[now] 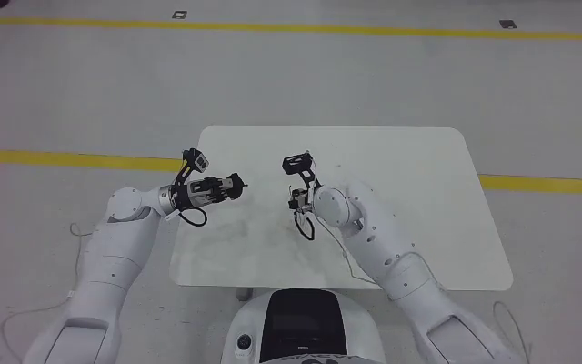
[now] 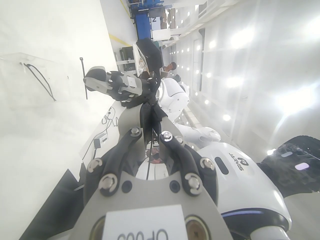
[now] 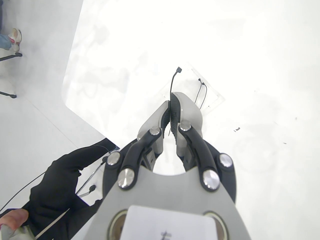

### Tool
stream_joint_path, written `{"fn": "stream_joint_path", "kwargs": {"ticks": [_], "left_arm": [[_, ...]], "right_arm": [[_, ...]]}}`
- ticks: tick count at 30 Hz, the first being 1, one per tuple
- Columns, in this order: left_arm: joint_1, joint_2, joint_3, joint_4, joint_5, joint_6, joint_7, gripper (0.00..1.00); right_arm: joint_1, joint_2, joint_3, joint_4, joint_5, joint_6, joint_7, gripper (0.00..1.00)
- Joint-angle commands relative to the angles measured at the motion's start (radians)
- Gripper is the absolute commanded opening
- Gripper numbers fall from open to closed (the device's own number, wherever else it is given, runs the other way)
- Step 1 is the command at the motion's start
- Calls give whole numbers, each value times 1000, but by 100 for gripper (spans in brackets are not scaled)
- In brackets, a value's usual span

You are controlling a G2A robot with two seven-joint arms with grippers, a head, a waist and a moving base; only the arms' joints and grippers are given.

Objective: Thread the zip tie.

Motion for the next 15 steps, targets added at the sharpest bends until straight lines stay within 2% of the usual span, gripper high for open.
{"fn": "stream_joint_path", "kwargs": {"ticks": [1,6,11,15], "left_arm": [[0,0,0,0,0,0,0,0],[0,0,0,0,0,0,0,0],[0,0,0,0,0,0,0,0],[0,0,0,0,0,0,0,0]], "right_arm": [[0,0,0,0,0,0,0,0],[-2,0,0,1,0,-1,-7,0],[-50,2,30,-33,50,-7,-174,0],[-113,7,44,-93,75,-54,-319,0]]}}
